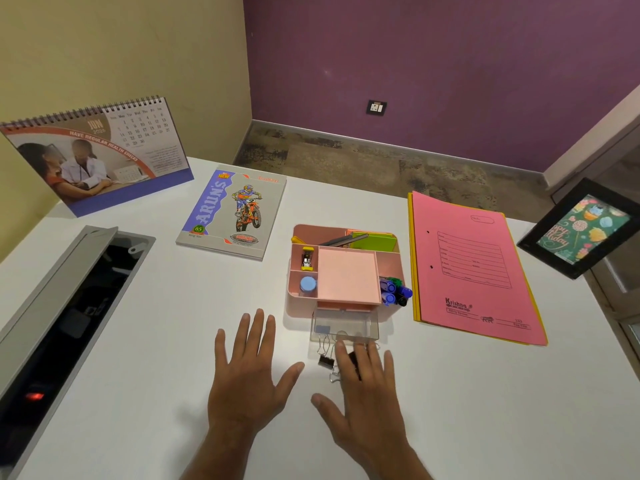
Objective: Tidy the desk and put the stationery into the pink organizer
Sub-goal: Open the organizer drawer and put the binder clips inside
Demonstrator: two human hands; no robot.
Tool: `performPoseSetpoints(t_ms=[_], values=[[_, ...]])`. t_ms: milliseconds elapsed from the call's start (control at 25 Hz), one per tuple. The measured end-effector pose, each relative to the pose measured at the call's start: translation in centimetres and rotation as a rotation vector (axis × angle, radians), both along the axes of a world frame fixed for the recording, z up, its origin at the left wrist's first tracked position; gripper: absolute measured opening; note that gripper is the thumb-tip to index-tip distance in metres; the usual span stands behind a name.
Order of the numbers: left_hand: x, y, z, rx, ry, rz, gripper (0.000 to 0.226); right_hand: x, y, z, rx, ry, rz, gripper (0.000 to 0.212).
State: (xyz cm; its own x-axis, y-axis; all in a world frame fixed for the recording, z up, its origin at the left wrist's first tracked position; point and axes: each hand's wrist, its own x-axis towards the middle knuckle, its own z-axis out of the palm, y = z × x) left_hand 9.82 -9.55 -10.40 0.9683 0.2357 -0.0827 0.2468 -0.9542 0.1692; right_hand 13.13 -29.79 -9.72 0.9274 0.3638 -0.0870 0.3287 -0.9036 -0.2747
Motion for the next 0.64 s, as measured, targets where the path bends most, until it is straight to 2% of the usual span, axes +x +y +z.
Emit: performPoseSetpoints(t_ms=[240, 640], values=[[0.0, 0.1, -0.1, 0.008, 0.009, -0.004, 0.084, 1.1, 1.0, -0.7, 0.062, -0.076, 0.160, 0.081], [-0.4, 0.1, -0.1, 0.035, -0.037, -0.037, 0.073, 1.2, 0.9, -1.8, 0.023, -0.019, 0.351, 0.074]])
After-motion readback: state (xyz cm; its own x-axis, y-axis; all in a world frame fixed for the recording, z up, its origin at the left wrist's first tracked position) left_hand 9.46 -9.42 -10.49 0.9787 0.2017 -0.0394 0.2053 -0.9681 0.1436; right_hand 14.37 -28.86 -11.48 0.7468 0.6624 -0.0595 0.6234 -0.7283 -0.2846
